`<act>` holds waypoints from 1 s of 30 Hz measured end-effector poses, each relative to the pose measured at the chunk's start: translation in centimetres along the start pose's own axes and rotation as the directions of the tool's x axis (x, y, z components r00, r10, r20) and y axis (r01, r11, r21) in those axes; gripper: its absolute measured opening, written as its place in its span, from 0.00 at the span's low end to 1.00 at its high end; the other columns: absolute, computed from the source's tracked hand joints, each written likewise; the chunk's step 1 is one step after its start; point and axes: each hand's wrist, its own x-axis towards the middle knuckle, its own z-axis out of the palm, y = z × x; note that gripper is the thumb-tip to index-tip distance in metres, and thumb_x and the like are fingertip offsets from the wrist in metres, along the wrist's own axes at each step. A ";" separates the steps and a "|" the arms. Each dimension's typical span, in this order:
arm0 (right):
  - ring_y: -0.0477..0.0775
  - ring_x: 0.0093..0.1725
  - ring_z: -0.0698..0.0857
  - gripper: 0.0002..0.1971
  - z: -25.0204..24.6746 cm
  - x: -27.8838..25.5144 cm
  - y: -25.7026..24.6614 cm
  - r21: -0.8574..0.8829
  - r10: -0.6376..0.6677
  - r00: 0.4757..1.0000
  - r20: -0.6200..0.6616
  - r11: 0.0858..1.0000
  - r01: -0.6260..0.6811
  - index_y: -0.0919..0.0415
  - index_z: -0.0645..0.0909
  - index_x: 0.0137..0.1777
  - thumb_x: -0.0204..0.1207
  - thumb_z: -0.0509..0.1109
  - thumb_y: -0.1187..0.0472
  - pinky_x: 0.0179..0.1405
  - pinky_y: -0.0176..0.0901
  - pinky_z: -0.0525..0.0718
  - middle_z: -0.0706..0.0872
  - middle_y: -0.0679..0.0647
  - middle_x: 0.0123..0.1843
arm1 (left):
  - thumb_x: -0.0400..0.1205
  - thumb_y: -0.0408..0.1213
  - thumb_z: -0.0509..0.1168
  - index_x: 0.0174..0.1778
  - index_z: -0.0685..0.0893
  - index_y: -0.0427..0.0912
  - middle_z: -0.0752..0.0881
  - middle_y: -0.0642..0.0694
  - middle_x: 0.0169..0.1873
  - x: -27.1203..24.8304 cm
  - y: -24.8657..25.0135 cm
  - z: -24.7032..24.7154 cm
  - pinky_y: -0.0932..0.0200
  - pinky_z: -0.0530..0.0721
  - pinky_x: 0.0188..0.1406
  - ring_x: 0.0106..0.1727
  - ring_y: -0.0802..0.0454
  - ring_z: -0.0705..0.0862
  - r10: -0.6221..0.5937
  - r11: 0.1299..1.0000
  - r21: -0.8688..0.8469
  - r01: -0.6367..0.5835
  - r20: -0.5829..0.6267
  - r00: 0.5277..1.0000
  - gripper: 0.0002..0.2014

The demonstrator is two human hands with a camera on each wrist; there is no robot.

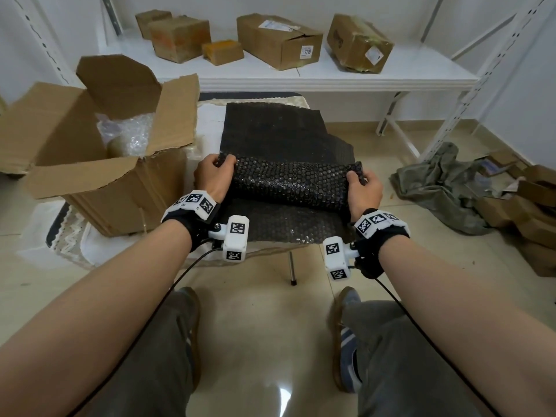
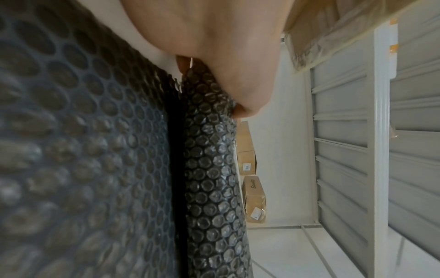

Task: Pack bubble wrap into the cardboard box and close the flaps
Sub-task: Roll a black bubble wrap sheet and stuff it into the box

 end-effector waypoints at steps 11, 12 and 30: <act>0.47 0.46 0.82 0.13 -0.8 -0.7 1.0 0.347 0.082 0.995 0.055 0.933 -0.096 0.61 0.84 0.57 0.75 0.68 0.59 0.49 0.41 0.81 0.85 0.48 0.44 | 0.79 0.48 0.69 0.56 0.88 0.45 0.90 0.51 0.50 0.2 -1.4 0.2 0.60 0.83 0.55 0.54 0.55 0.87 0.134 0.987 -0.101 -0.124 0.094 0.987 0.14; 0.47 0.47 0.83 0.13 -1.0 -0.6 0.9 0.358 0.093 0.993 0.074 0.927 -0.114 0.60 0.83 0.59 0.75 0.69 0.61 0.50 0.41 0.83 0.86 0.49 0.45 | 0.79 0.47 0.70 0.57 0.88 0.44 0.90 0.50 0.52 0.4 -1.6 0.1 0.59 0.83 0.57 0.55 0.53 0.87 0.144 0.987 -0.088 -0.135 0.100 0.985 0.14; 0.56 0.51 0.85 0.11 -2.6 1.3 0.5 -0.117 0.133 0.986 0.105 0.986 -0.121 0.52 0.76 0.33 0.71 0.75 0.59 0.58 0.49 0.85 0.86 0.55 0.45 | 0.76 0.39 0.71 0.52 0.72 0.44 0.77 0.42 0.53 -0.4 -1.7 0.2 0.48 0.78 0.50 0.50 0.41 0.79 0.328 0.857 0.399 -0.326 0.065 0.942 0.15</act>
